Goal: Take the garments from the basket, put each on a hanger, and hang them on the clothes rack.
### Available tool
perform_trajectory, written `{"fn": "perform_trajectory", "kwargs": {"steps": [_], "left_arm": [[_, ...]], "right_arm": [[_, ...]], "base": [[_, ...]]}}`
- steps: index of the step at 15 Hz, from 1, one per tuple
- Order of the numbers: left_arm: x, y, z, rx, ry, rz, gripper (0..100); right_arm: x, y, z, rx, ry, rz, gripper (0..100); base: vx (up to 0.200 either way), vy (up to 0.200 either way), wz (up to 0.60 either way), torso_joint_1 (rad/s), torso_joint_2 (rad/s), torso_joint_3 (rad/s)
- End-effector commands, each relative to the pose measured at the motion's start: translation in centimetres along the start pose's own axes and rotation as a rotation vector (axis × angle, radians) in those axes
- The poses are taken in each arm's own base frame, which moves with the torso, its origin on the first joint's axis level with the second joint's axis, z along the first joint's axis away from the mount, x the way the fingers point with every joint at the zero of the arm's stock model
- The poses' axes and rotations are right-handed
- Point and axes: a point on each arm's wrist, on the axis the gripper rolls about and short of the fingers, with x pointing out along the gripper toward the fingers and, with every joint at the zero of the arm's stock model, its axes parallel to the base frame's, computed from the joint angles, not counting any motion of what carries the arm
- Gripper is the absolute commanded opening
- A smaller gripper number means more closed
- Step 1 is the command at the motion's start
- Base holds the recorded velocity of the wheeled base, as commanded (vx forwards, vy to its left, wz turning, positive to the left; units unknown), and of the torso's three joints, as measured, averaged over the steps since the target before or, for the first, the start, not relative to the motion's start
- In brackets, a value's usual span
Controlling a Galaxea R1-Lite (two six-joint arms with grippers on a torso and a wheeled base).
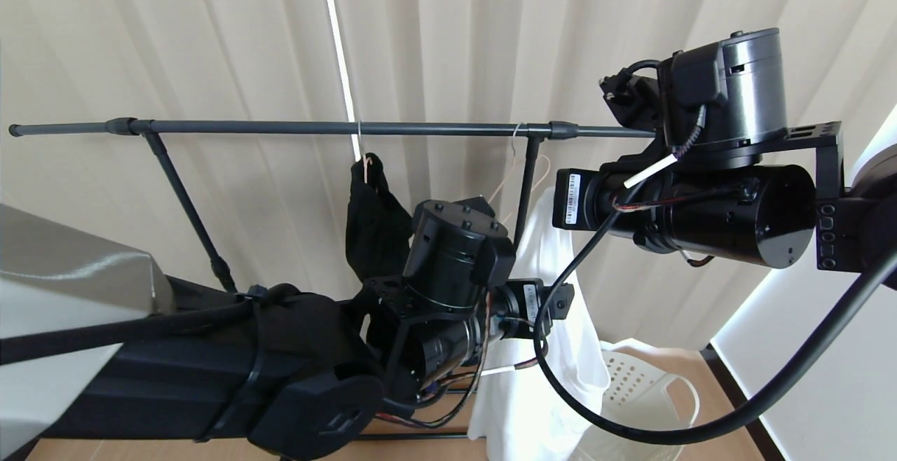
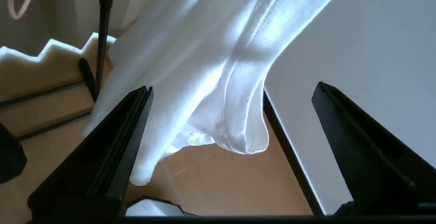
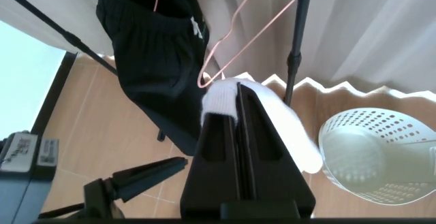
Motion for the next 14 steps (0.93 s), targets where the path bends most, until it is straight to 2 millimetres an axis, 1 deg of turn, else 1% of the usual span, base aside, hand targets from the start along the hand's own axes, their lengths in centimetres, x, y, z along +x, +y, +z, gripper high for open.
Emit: {"fn": "perform_trajectory", "kwargs": {"steps": [1,3,7,10,13,14], "left_arm": [[1.3,-0.1,-0.1,0.0,-0.019,0.038,100],[2.1,-0.2,-0.1,-0.003,-0.047,0.073,100],[2.1,-0.3,0.1,-0.007,-0.053,0.071,100],[2.2,0.0,0.0,-0.005,-0.072,0.117,100],[3.1,0.7,-1.1,0.02,-0.068,0.219,100],[3.8,1.4,-1.9,0.044,-0.045,0.285,100]], "right_arm": [[-0.2,0.0,0.1,0.001,-0.004,0.002,0],[-0.2,0.0,0.1,0.001,-0.008,-0.007,0],[0.1,-0.1,0.0,-0.002,-0.013,-0.033,0],[0.1,-0.1,0.0,-0.001,-0.015,-0.036,0],[-0.2,-0.1,0.2,0.002,-0.022,-0.033,0],[-0.4,-0.1,0.3,0.004,-0.028,-0.032,0]], "base": [[0.0,0.0,0.0,0.0,0.0,0.0],[0.0,0.0,0.0,0.0,0.0,0.0],[0.0,0.0,0.0,0.0,0.0,0.0],[0.0,0.0,0.0,0.0,0.0,0.0],[0.0,0.0,0.0,0.0,0.0,0.0],[0.0,0.0,0.0,0.0,0.0,0.0]]}}
